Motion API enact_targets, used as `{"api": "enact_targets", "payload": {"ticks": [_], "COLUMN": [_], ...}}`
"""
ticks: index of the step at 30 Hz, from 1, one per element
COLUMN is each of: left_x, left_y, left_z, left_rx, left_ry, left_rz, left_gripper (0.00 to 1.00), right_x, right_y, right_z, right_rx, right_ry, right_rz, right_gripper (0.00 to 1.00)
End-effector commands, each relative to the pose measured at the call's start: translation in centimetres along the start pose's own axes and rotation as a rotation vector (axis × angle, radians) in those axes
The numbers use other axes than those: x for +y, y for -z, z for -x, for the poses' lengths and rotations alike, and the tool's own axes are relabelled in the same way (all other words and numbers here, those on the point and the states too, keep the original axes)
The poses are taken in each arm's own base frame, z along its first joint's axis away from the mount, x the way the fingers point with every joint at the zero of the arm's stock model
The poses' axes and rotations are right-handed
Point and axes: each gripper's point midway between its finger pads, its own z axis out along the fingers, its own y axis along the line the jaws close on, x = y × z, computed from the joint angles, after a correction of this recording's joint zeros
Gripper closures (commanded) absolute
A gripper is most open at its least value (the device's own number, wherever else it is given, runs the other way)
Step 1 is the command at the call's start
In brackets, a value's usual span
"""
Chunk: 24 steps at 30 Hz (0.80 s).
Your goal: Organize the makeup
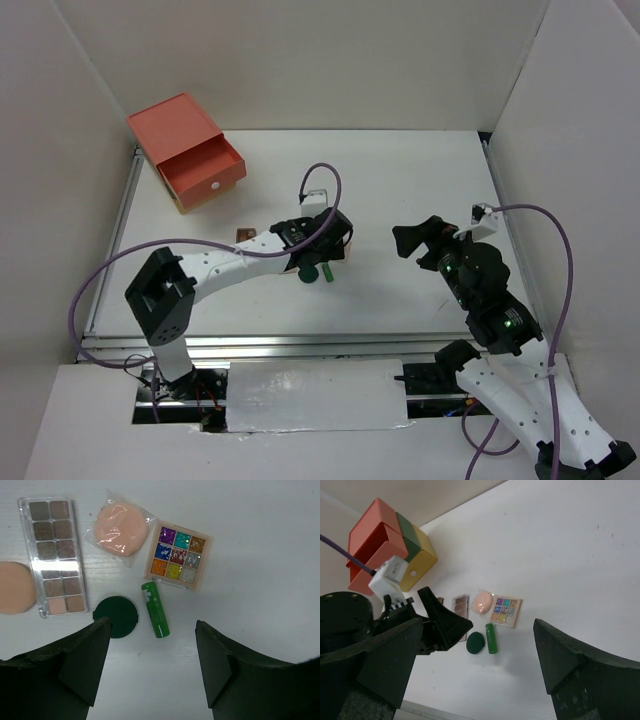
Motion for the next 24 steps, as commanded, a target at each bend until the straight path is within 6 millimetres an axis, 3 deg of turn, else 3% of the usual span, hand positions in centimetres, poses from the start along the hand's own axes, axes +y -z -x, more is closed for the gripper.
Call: {"api": "enact_targets", "payload": {"ticks": [1, 6, 24], "left_x": [-2.0, -2.3, -0.6], "left_y": [-1.5, -4.1, -7.4], "left_z": [-0.6, -3.2, -8.2], "left_rx": [0.019, 0.086, 0.161], "left_ry": [0.072, 0.022, -0.049], "left_rz": [-0.033, 0.001, 0.098], "left_gripper": [0.2, 0.24, 0.49], "right_x": [0.1, 0.4, 0.7], "right_y": [0.6, 0.2, -0.1], "right_z": [1.8, 0.9, 0.4], "right_rx": [-0.055, -0.021, -0.01], "right_ry": [-0.007, 0.003, 0.012], "right_rz": [-0.015, 0.011, 0.035], "right_gripper": [0.0, 0.0, 0.0]}}
